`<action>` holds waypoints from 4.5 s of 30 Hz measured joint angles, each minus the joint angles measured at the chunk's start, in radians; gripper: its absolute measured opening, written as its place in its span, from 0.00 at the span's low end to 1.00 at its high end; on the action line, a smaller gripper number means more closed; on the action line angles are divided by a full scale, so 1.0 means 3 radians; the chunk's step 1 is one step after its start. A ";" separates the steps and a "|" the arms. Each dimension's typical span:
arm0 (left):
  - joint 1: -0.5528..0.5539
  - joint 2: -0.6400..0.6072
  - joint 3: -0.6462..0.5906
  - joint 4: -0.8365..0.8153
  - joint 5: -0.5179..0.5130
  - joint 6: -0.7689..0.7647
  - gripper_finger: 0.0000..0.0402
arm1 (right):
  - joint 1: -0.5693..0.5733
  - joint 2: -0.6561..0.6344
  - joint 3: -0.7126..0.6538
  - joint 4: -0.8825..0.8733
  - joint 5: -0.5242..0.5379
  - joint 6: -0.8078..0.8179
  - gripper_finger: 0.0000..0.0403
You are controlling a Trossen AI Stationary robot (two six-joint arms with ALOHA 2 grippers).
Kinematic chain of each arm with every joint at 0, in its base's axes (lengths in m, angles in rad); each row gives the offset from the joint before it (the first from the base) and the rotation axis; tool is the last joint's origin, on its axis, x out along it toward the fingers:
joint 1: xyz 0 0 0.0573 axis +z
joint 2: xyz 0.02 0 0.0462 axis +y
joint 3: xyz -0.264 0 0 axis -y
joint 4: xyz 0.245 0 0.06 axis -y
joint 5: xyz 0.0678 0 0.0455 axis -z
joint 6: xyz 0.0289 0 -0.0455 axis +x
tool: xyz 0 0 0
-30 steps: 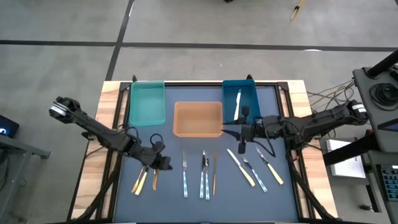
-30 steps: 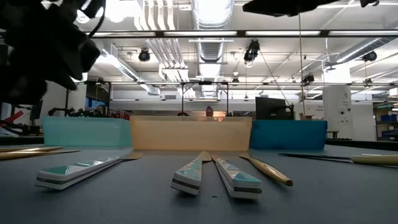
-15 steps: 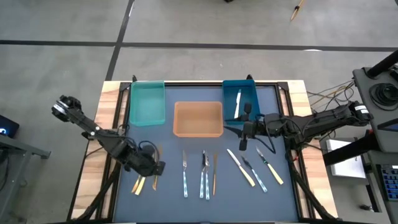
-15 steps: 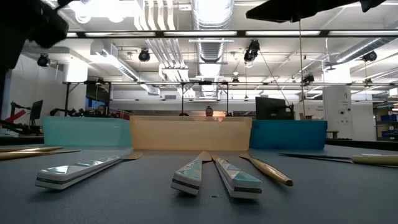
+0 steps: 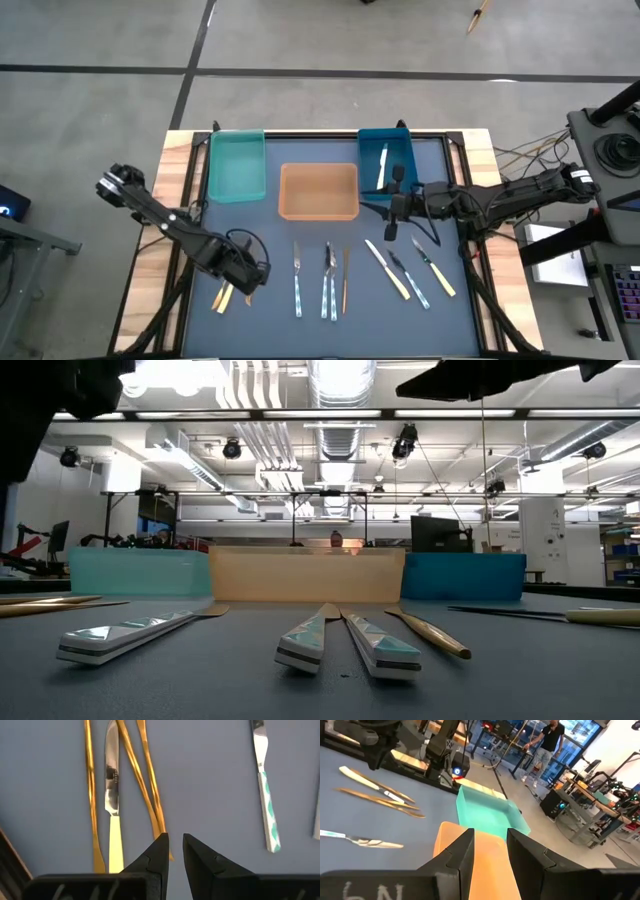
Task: Sort silverware by color (type)
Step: Put the gold knife into the green bin
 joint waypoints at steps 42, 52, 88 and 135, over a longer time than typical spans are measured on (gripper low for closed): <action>0.0679 0.0667 -0.0369 0.0509 0.0109 0.1591 0.03 | 0.0000 -0.0001 0.0000 -0.0191 0.0019 0.0224 0.27; 0.0673 0.0667 -0.0375 0.0498 0.0129 0.1590 0.17 | 0.0000 -0.0001 0.0000 -0.0192 0.0021 0.0258 0.27; 0.0652 0.0674 -0.0567 0.0666 -0.0007 0.1528 0.35 | 0.0000 -0.0001 0.0000 -0.0219 0.0026 0.0271 0.27; 0.0629 0.0694 -0.0550 0.0877 0.0024 0.1459 0.35 | 0.0000 -0.0001 0.0000 -0.0216 0.0026 0.0246 0.27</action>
